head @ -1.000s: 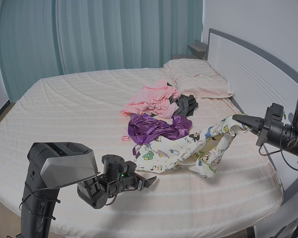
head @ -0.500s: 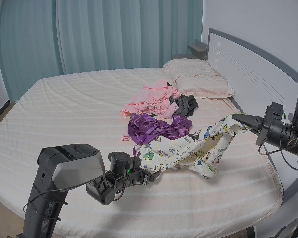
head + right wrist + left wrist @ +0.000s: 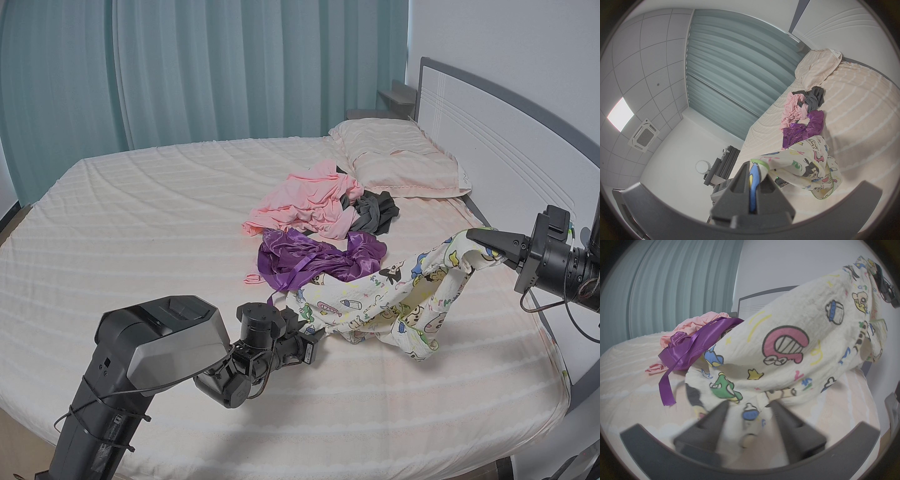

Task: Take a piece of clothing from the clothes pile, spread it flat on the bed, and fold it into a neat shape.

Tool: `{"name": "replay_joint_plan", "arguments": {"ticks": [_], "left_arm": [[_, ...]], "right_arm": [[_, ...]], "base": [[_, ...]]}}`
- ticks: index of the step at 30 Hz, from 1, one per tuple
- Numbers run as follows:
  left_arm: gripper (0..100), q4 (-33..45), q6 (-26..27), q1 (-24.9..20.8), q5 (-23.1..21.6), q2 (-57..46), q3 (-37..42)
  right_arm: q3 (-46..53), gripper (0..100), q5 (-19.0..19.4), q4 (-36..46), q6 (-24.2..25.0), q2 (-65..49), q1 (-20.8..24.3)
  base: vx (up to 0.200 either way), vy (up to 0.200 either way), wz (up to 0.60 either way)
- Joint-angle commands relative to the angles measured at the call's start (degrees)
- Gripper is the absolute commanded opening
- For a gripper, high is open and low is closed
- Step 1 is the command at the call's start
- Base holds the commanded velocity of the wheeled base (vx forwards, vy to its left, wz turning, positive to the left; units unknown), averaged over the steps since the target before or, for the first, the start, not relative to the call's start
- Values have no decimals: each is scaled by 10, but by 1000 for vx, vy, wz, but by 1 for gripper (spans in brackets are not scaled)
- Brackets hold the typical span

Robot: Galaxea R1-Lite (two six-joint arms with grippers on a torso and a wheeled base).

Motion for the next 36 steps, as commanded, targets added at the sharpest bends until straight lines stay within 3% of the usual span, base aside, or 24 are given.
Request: {"name": "replay_joint_plan", "arguments": {"ticks": [1, 4, 11, 19, 36], "left_arm": [[0, -2, -12, -4, 3, 7, -7], [0, -3, -14, -3, 7, 5, 2], [0, -29, -67, 5, 24, -63, 118], [0, -76, -67, 11, 25, -107, 193], [0, -77, -81, 10, 24, -267, 395]], "right_arm": [[5, 0, 0, 0, 0, 1, -1], [7, 0, 0, 0, 0, 2, -2], [8, 0, -1, 0, 0, 4, -7], [7, 0, -2, 0, 0, 4, -7], [24, 0, -14, 0, -1, 6, -10]], "base": [[0, 0, 0], [0, 0, 0], [0, 0, 0], [0, 0, 0], [0, 0, 0]]}}
